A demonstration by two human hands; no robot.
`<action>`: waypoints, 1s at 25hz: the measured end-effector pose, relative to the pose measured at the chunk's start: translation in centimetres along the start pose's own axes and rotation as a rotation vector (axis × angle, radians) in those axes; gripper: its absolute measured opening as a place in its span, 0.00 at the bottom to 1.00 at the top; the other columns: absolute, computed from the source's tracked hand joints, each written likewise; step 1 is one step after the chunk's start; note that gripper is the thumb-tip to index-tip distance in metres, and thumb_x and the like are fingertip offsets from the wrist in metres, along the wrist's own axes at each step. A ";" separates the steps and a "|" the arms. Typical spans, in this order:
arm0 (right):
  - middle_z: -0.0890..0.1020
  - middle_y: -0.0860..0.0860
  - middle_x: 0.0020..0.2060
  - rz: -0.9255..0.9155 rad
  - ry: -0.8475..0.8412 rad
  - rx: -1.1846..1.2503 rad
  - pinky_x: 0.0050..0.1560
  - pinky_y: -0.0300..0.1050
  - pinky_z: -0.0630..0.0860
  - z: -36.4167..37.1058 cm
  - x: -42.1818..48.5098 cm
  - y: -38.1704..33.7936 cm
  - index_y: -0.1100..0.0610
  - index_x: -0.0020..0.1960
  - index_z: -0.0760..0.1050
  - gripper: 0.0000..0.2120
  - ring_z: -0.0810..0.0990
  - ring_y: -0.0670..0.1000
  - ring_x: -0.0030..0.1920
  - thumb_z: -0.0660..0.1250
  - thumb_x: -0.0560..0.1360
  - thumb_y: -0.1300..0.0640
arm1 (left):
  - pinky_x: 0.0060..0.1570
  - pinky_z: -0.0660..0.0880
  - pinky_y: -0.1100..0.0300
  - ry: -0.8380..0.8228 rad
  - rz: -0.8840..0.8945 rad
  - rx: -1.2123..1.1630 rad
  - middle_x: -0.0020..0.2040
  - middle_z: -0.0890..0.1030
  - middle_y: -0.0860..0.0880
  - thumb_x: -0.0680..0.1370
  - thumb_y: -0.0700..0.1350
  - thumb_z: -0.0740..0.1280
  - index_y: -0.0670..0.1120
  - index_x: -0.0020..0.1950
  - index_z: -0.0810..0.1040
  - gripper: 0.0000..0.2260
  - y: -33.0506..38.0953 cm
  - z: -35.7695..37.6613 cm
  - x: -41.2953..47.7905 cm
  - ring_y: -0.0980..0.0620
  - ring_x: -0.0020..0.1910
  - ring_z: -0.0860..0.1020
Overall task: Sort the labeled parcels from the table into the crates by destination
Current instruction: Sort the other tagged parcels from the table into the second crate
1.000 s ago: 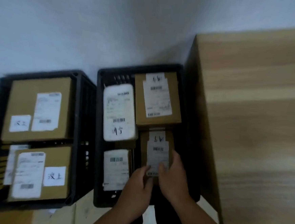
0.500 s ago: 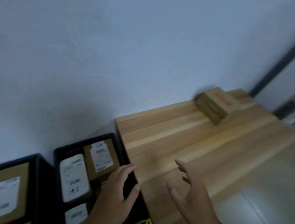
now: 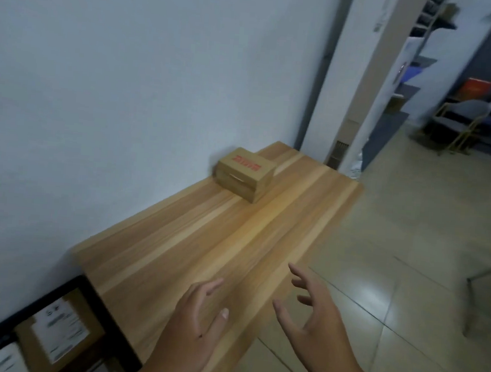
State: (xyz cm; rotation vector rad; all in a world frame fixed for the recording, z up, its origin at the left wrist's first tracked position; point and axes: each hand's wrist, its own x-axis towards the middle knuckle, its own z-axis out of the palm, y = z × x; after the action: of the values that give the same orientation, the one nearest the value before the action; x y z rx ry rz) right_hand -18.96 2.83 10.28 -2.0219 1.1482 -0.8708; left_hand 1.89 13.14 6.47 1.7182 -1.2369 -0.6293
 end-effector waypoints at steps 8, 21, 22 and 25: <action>0.73 0.29 0.60 -0.017 -0.051 -0.016 0.59 0.25 0.69 -10.9 6.9 11.4 0.36 0.71 0.66 0.30 0.72 0.33 0.63 0.74 0.74 0.48 | 0.66 0.69 0.59 0.122 0.087 0.154 0.65 0.72 0.67 0.76 0.53 0.66 0.63 0.69 0.70 0.21 8.0 14.1 7.9 0.62 0.68 0.71; 0.71 0.37 0.67 -0.125 -0.151 -0.162 0.71 0.32 0.59 -19.0 18.4 22.6 0.46 0.72 0.71 0.26 0.67 0.36 0.67 0.72 0.76 0.48 | 0.67 0.70 0.54 0.156 -0.008 0.313 0.66 0.72 0.63 0.77 0.54 0.65 0.59 0.70 0.69 0.21 11.9 25.4 18.5 0.61 0.68 0.70; 0.71 0.37 0.66 -0.134 -0.153 -0.175 0.70 0.28 0.56 -19.0 19.5 23.2 0.47 0.71 0.72 0.26 0.67 0.36 0.67 0.73 0.75 0.49 | 0.67 0.71 0.54 0.168 -0.004 0.321 0.65 0.72 0.62 0.78 0.52 0.66 0.59 0.70 0.70 0.20 11.7 25.9 19.7 0.61 0.67 0.70; 0.73 0.39 0.66 -0.151 -0.203 -0.208 0.71 0.34 0.62 -18.6 23.8 24.9 0.49 0.71 0.73 0.26 0.71 0.41 0.68 0.74 0.75 0.50 | 0.67 0.71 0.53 0.204 -0.015 0.291 0.64 0.72 0.61 0.77 0.51 0.67 0.57 0.70 0.71 0.20 10.9 27.3 23.9 0.61 0.66 0.70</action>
State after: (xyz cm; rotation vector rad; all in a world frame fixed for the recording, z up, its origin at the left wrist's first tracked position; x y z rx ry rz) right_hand -35.79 -32.33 6.68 -2.3314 1.0175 -0.6196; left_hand -16.28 -20.09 5.67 1.9775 -1.2152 -0.2813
